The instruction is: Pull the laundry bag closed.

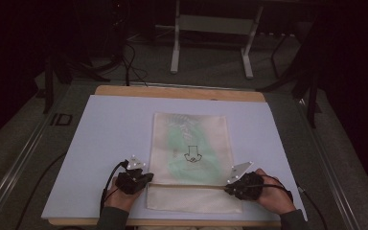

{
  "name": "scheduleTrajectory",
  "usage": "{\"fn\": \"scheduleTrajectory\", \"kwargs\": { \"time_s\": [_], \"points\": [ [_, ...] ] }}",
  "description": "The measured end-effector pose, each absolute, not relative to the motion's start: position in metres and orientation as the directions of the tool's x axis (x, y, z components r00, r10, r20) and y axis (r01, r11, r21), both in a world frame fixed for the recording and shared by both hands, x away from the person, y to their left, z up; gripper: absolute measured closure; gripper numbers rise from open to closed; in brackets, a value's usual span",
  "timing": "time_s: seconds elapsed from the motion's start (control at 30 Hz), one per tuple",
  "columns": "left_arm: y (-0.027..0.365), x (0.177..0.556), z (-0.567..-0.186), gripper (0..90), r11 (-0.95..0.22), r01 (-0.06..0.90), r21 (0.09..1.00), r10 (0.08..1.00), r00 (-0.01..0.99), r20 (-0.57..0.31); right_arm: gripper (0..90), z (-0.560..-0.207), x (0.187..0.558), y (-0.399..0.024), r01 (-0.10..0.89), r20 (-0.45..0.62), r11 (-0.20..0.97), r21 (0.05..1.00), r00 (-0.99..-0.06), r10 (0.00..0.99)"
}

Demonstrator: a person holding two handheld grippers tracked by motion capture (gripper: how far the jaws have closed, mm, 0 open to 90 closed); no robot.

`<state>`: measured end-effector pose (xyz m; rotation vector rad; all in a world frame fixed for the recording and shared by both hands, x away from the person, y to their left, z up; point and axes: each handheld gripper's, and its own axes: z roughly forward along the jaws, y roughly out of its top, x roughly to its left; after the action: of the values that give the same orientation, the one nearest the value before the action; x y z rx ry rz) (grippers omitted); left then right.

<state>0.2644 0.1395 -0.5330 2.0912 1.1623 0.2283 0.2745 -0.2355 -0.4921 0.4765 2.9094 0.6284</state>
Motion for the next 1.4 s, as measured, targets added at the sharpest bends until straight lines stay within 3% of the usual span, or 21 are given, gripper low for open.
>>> {"fn": "scheduleTrajectory", "kwargs": {
  "time_s": [0.93, 1.0, 1.4],
  "points": [
    [0.139, 0.263, -0.533, 88.8, -0.351, 0.648, 0.676, 0.790, 0.593, -0.158, 80.3, -0.497, 0.275, -0.265, 0.351, -0.004, 0.821, 0.450, -0.919, 0.395],
    [0.138, 0.262, -0.533, 88.6, -0.355, 0.644, 0.678, 0.790, 0.594, -0.151, 74.4, -0.497, 0.275, -0.266, 0.353, 0.008, 0.813, 0.463, -0.919, 0.395],
    [0.134, 0.258, -0.531, 87.7, -0.386, 0.608, 0.694, 0.787, 0.609, -0.095, 61.2, -0.493, 0.276, -0.270, 0.367, 0.001, 0.778, 0.510, -0.905, 0.426]
  ]
}}
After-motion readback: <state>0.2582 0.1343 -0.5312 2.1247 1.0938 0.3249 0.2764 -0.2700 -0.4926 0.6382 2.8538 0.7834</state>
